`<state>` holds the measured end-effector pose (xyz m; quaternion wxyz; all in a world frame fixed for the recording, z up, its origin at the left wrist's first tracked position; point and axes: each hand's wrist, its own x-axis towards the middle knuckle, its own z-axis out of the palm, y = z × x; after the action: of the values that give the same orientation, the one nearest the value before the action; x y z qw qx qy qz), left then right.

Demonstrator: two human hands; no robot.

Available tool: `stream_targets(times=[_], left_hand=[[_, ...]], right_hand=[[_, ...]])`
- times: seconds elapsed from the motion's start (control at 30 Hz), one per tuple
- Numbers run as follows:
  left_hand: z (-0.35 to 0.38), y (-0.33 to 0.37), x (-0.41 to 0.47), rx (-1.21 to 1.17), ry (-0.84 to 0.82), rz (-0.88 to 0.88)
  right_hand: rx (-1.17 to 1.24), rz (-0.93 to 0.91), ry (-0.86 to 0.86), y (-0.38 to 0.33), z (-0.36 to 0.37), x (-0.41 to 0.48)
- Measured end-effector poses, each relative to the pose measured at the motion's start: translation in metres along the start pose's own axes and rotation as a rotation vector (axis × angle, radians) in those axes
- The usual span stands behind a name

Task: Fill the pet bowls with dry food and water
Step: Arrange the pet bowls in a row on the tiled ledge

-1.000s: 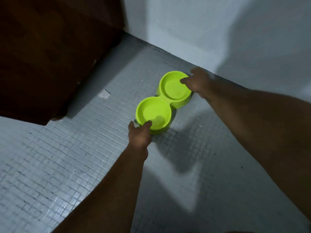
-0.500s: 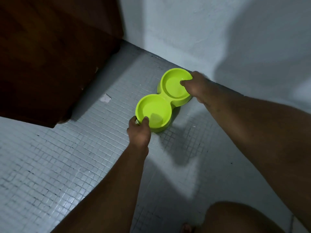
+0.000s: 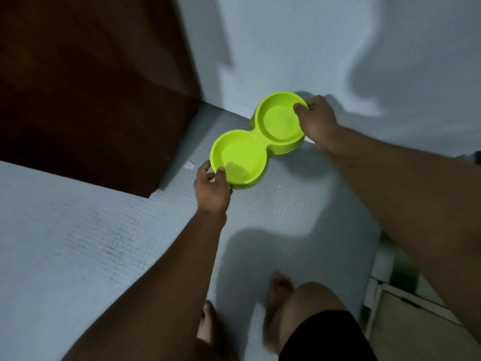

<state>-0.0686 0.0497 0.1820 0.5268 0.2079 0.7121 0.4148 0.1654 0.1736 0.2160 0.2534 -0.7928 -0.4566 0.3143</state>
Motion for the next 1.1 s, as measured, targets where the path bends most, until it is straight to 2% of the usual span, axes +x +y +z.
stream_targets(times=[0.2, 0.33, 0.5, 0.8, 1.1], left_hand=[[-0.022, 0.131, -0.092, 0.130, -0.010, 0.154], [-0.032, 0.190, -0.140, 0.203, -0.018, 0.305], [-0.041, 0.248, -0.206, 0.194, -0.096, 0.388], [-0.083, 0.269, -0.256, 0.194, -0.311, 0.421], [-0.148, 0.273, -0.310, 0.230, -0.450, 0.496]], right_hand=[[0.115, 0.108, 0.134, -0.068, -0.119, -0.082], [0.220, 0.179, 0.184, -0.088, -0.176, -0.134], [0.404, 0.242, 0.150, -0.057, -0.213, -0.169], [0.533, 0.257, 0.336, -0.087, -0.262, -0.291], [0.481, 0.247, 0.563, -0.136, -0.273, -0.441]])
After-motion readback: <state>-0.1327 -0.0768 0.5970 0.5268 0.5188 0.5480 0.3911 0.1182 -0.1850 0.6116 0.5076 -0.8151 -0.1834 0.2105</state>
